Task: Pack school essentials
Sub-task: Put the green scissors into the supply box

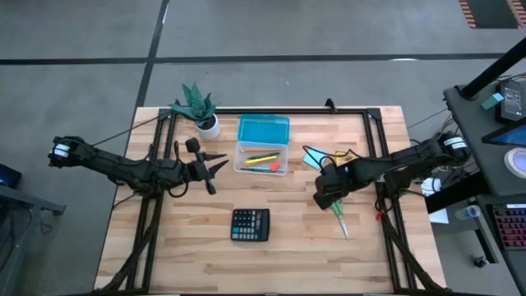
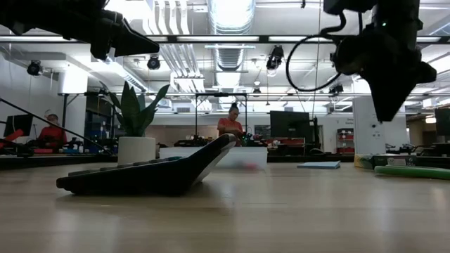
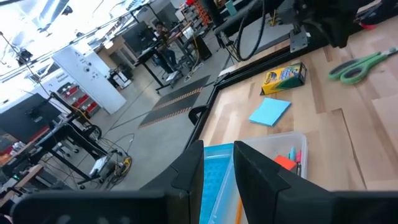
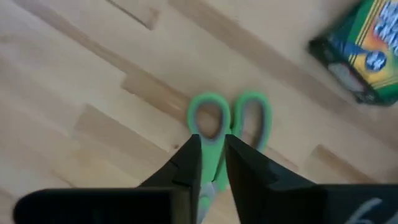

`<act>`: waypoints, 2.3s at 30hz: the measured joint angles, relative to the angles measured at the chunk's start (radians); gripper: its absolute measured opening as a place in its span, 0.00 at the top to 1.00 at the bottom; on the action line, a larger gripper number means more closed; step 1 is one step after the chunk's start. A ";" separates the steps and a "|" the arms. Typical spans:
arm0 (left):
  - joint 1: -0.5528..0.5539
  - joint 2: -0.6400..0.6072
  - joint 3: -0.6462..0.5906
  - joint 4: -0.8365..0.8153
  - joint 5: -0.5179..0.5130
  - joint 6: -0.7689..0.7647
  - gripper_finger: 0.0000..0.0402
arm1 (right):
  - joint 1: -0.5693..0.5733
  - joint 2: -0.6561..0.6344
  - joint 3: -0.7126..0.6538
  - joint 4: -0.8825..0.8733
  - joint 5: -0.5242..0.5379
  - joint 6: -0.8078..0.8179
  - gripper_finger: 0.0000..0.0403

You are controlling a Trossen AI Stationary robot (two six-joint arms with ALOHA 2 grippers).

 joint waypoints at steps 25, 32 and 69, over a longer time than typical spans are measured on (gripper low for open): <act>0.000 0.001 0.000 0.000 0.000 0.004 0.82 | -0.021 0.254 -0.033 -0.002 -0.040 -0.075 0.54; 0.000 0.001 0.000 0.000 0.001 0.003 0.82 | -0.021 0.249 -0.079 0.087 -0.040 -0.076 0.59; 0.000 0.000 0.001 0.033 0.001 0.003 0.82 | -0.021 0.159 -0.158 0.258 -0.003 -0.159 0.84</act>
